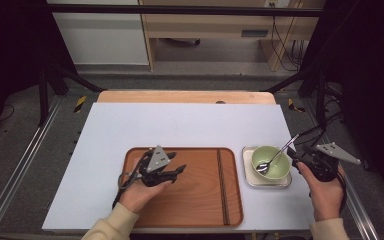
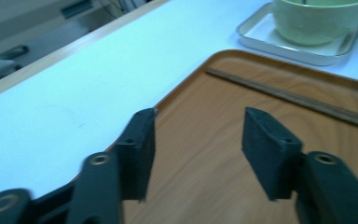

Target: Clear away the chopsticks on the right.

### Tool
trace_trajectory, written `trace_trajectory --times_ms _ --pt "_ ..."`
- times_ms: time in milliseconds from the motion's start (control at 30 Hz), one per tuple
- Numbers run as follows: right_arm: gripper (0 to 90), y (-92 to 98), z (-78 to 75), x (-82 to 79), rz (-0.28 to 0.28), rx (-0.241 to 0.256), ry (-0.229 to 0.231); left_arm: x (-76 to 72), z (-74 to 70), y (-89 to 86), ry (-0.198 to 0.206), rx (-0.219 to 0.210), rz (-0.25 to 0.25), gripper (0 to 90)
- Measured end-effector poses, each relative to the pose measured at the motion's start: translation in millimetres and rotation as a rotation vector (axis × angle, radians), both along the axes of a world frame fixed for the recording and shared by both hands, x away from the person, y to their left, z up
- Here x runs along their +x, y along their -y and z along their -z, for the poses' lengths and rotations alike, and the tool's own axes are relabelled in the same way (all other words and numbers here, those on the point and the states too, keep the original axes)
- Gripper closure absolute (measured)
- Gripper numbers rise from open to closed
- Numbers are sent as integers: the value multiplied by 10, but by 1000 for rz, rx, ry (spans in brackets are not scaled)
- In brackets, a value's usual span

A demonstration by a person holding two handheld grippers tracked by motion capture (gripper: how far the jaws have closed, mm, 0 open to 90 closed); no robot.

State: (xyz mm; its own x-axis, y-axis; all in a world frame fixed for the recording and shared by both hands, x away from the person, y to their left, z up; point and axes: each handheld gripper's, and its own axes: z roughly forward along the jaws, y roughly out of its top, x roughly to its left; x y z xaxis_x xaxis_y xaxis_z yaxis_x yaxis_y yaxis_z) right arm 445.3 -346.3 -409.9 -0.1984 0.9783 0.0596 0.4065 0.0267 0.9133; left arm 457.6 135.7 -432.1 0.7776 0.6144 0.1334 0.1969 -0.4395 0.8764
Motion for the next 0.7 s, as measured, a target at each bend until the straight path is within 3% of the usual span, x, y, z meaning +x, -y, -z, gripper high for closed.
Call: trace_trajectory --times_ms 133,433,700 --pt "428 28 81 196 -11 51 -71 -80 47 -345 23 -47 -75 335" --pt "440 42 184 411 -17 79 -114 -206 122 -955 57 -92 -200 274" --pt "570 78 236 508 -49 135 -118 -380 151 -1252 103 -102 -270 268"
